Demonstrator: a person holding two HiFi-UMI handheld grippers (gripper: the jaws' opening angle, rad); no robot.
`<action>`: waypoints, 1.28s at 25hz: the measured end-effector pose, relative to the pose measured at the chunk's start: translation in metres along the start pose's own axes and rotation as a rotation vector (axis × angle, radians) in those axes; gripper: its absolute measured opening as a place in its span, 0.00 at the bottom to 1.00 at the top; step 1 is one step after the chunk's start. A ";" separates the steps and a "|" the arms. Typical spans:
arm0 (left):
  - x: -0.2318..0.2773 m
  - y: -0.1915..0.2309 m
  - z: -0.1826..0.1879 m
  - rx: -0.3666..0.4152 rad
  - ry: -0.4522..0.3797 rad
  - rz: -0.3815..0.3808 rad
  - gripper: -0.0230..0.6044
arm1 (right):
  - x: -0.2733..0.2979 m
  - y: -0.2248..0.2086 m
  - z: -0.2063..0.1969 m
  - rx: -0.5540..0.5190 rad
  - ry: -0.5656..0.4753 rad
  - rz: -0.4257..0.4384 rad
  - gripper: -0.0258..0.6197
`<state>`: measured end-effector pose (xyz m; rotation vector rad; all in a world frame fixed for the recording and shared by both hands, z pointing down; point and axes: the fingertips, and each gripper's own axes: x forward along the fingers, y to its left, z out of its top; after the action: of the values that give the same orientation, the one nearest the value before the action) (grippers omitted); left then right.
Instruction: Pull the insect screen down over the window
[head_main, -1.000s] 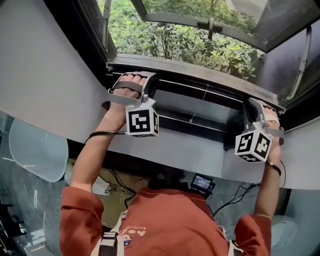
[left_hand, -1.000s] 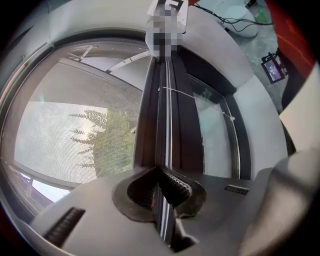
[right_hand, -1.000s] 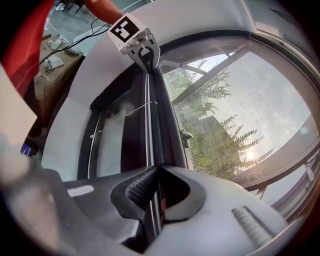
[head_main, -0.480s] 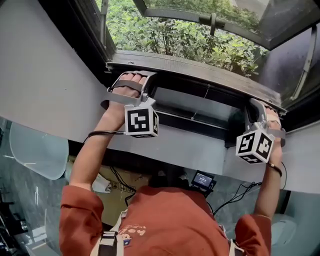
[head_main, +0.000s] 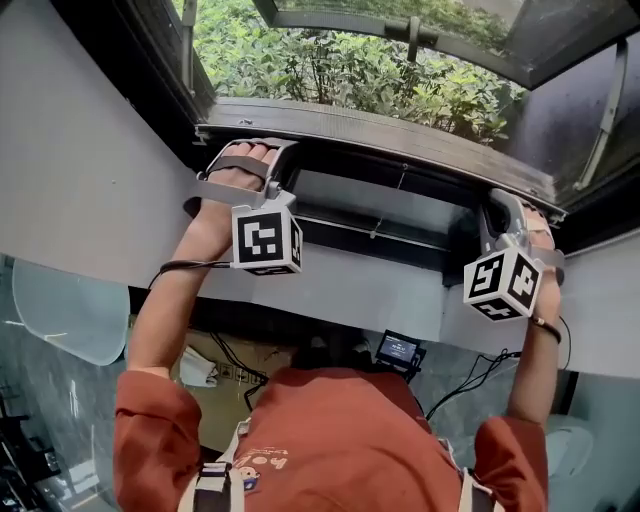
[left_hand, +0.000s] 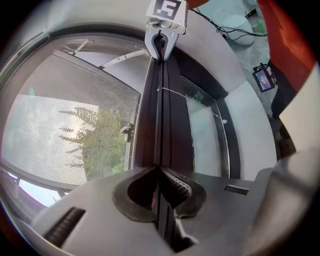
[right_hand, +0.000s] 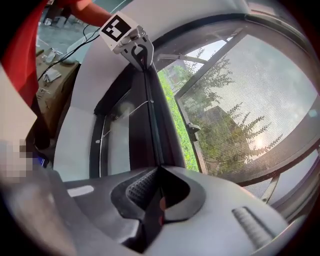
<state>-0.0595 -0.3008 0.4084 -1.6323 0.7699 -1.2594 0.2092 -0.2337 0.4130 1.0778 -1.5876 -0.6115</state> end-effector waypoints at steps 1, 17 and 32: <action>0.000 0.000 0.000 0.000 0.000 -0.002 0.06 | 0.000 0.000 0.000 0.010 -0.002 -0.003 0.08; 0.001 0.001 0.004 -0.012 0.015 -0.004 0.06 | -0.001 -0.003 -0.005 0.165 -0.058 -0.001 0.09; 0.001 0.004 0.004 -0.044 -0.005 0.009 0.07 | -0.002 -0.009 -0.001 0.156 -0.067 0.016 0.12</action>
<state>-0.0551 -0.3021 0.4050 -1.6648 0.8061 -1.2401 0.2130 -0.2363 0.4050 1.1680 -1.7233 -0.5245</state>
